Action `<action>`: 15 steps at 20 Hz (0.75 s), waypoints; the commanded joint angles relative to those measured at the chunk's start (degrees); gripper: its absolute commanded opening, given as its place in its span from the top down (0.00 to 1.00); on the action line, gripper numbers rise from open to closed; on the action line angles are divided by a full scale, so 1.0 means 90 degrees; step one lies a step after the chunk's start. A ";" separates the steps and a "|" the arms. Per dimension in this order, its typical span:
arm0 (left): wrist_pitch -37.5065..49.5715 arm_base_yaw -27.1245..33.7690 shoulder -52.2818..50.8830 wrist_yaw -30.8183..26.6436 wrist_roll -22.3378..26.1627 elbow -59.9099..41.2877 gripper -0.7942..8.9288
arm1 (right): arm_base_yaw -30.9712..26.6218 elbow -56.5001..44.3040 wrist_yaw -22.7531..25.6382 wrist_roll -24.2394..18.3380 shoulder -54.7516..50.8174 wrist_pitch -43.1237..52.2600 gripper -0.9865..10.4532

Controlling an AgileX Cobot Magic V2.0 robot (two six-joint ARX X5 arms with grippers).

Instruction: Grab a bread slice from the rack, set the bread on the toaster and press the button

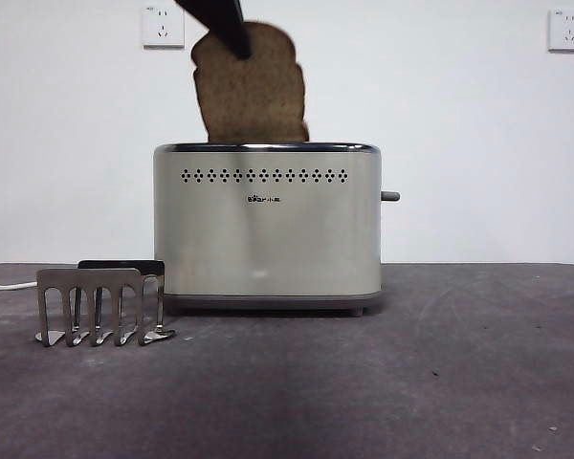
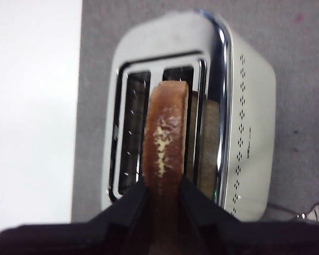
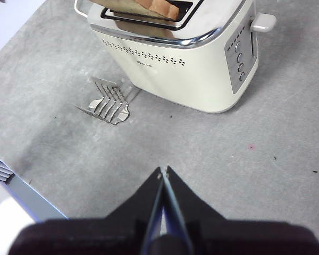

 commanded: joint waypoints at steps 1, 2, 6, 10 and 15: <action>0.0012 0.0100 0.0199 0.0092 0.0010 0.0017 0.93 | 0.0022 0.0017 -0.0012 -0.0056 0.0010 0.0012 0.92; 0.0051 0.0126 0.0257 0.0221 0.0010 0.0015 0.93 | 0.0022 0.0017 -0.0012 -0.0075 0.0010 0.0012 0.92; 0.0447 0.0260 0.0595 0.0364 0.0012 0.0017 0.93 | 0.0022 0.0017 -0.0007 -0.0080 0.0034 0.0012 0.92; 0.0850 0.0384 0.1020 0.0362 0.0007 0.0015 0.93 | 0.0022 0.0017 -0.0007 -0.0092 0.0070 0.0015 0.92; 0.1146 0.0425 0.1239 0.0384 -0.0129 0.0015 0.85 | 0.0022 0.0017 0.0000 -0.0102 0.0146 0.0032 0.92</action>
